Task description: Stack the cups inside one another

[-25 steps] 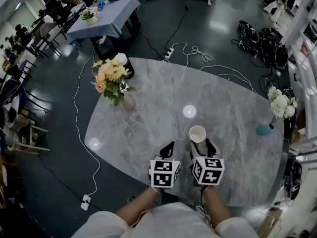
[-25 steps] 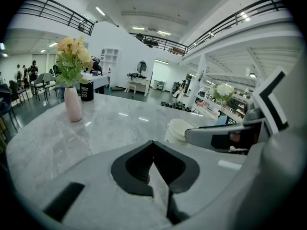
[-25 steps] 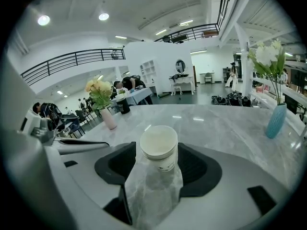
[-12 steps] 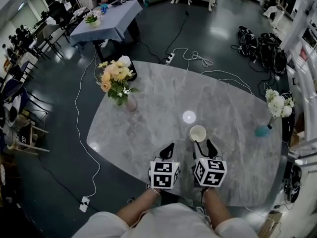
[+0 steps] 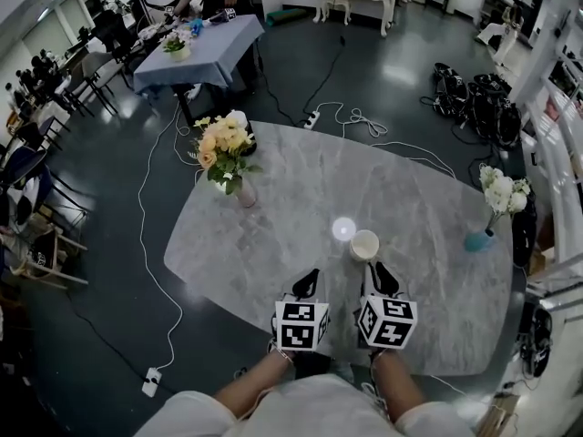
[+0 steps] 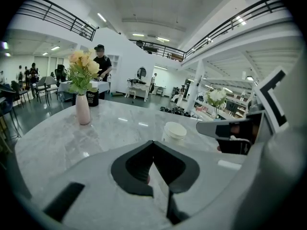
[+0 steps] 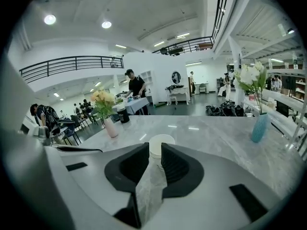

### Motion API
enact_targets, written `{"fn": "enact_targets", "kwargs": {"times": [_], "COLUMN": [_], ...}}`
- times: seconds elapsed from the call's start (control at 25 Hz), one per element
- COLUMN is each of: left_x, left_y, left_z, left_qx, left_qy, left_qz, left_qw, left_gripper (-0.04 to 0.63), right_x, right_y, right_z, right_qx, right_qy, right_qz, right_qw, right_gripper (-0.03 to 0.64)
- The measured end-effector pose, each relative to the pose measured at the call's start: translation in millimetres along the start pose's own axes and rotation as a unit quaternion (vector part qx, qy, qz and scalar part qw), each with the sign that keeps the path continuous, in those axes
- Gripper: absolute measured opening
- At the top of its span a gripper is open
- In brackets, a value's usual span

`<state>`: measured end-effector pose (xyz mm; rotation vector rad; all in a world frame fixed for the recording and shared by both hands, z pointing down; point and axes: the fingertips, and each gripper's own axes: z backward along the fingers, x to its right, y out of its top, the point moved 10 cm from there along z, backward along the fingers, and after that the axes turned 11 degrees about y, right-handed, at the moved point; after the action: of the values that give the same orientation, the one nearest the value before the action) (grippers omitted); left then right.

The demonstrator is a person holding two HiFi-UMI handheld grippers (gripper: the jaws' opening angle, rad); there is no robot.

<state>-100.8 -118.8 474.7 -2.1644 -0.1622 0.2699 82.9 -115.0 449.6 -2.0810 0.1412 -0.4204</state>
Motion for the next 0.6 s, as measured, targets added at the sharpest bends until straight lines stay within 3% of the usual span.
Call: {"fn": "enact_targets", "kwargs": {"times": [0.16,0.6], "left_x": [-5.0,-39.1], "left_y": [-4.0,-6.2], "left_z": [12.0,45.8], "left_qx": [0.005,0.013], "left_qy": [-0.01,-0.064], "left_qz": [-0.004,-0.046], "left_qw": [0.9999,0.9968], "left_gripper": [-0.003,-0.003], "right_x": [-9.8,-55.7], "right_y": [-2.9,-15.1], "right_z": [9.7,29.6], "right_qx": [-0.002,0.013], "right_qy": [-0.016,-0.059], "right_qz": [0.007,-0.004], "right_qw": [1.0,0.998], "right_gripper": [0.02,0.012]}}
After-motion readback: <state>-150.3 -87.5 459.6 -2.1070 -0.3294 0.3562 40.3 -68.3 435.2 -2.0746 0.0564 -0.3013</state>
